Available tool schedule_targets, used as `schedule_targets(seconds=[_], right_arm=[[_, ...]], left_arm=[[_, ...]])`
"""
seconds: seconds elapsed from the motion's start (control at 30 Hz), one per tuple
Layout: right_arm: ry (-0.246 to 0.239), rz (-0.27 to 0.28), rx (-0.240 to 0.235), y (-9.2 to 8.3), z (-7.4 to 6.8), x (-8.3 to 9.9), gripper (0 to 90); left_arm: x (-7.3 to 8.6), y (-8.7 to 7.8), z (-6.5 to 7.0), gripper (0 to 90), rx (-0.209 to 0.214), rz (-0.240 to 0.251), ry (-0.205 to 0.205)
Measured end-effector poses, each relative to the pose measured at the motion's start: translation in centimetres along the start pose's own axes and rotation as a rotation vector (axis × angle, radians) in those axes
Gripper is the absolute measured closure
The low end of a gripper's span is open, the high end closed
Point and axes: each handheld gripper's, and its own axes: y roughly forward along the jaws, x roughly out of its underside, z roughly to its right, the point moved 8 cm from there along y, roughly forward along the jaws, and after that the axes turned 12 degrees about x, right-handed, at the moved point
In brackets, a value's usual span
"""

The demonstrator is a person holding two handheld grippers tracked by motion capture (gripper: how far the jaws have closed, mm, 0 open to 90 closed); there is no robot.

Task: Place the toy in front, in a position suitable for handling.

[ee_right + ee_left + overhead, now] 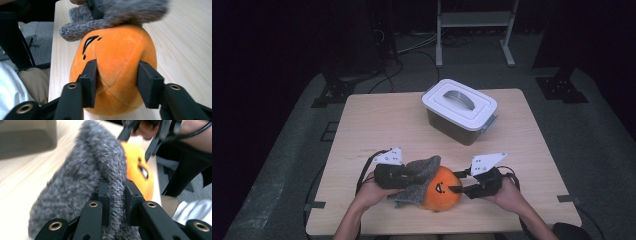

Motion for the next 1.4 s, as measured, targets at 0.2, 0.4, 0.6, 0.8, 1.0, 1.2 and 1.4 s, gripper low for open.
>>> schedule_targets(seconds=[0.2,0.4,0.6,0.8,1.0,1.2,1.4], right_arm=[[-0.076,0.010,-0.005,0.5,-1.4,-0.5,54.8],[-0.035,0.016,-0.013,0.4,-1.0,-0.2,55.3],[0.030,0.028,-0.035,0.3,-0.1,-0.1,39.4],[0.018,0.030,-0.007,0.4,-0.4,-0.4,52.9],[-0.066,0.047,0.014,0.8,-1.8,-1.4,56.8],[-0.069,0.046,0.017,0.6,-1.6,-0.9,60.5],[-0.036,0.062,-0.014,0.4,-1.3,-1.1,41.3]], left_arm=[[-0.3,0.7,0.4,78.1,0.005,-0.025,0.023],[1.5,-0.7,-1.3,78.0,-0.022,-0.017,-0.043],[1.5,-0.8,-1.1,78.0,-0.012,-0.008,-0.041],[0.4,-0.7,-0.6,78.0,-0.003,0.010,-0.013],[-1.3,0.8,1.4,77.9,0.039,-0.009,0.057],[0.5,-0.5,-0.7,78.1,0.012,0.019,-0.033],[1.2,-1.0,-0.9,78.0,0.028,0.023,-0.056]])
